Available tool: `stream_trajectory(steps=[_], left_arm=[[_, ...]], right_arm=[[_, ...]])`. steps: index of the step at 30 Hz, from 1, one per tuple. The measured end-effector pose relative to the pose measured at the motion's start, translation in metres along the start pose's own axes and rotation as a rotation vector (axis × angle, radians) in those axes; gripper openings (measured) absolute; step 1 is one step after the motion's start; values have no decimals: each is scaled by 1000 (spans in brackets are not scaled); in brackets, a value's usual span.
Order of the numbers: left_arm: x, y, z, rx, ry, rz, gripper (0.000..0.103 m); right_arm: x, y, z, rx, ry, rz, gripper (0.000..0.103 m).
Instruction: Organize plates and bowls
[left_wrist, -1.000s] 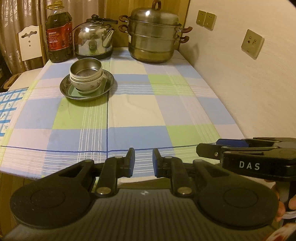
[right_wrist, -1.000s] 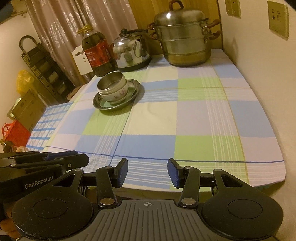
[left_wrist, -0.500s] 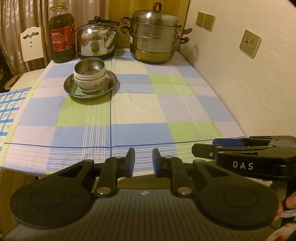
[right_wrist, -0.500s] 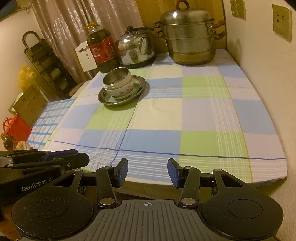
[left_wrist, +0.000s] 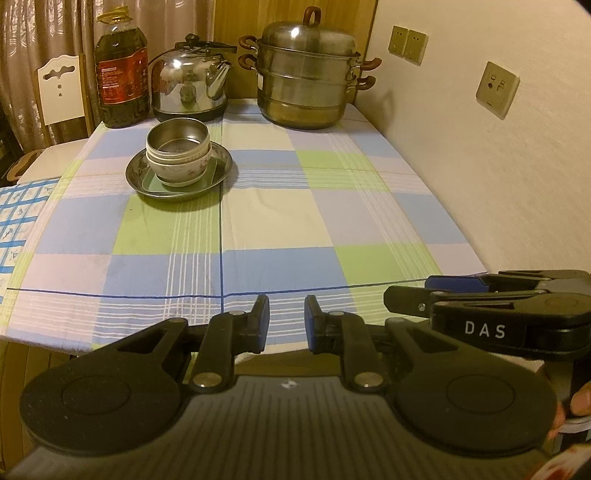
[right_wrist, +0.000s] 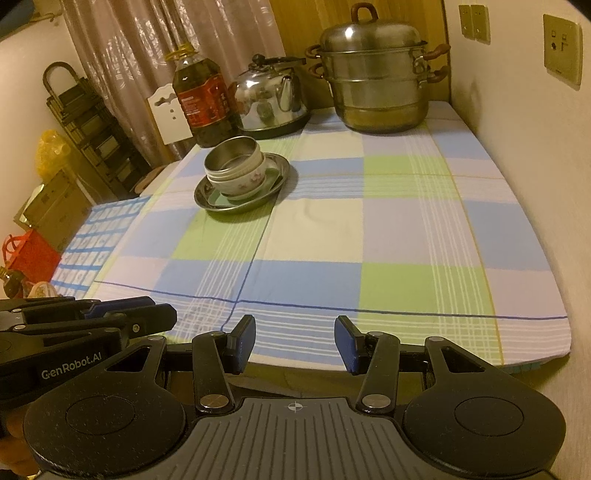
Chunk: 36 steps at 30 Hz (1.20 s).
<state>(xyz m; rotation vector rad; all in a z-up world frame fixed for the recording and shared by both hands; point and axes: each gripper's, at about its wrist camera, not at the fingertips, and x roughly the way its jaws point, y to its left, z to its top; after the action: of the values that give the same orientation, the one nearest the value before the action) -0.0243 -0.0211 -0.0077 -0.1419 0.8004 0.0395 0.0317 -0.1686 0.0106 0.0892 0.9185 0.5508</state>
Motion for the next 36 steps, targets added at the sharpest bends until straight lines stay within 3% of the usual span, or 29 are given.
stream_trajectory(steps=[36], left_arm=[[6,-1,4,11,4,-19,17]], right_arm=[[0,-4,3,8,-7,-17,48]])
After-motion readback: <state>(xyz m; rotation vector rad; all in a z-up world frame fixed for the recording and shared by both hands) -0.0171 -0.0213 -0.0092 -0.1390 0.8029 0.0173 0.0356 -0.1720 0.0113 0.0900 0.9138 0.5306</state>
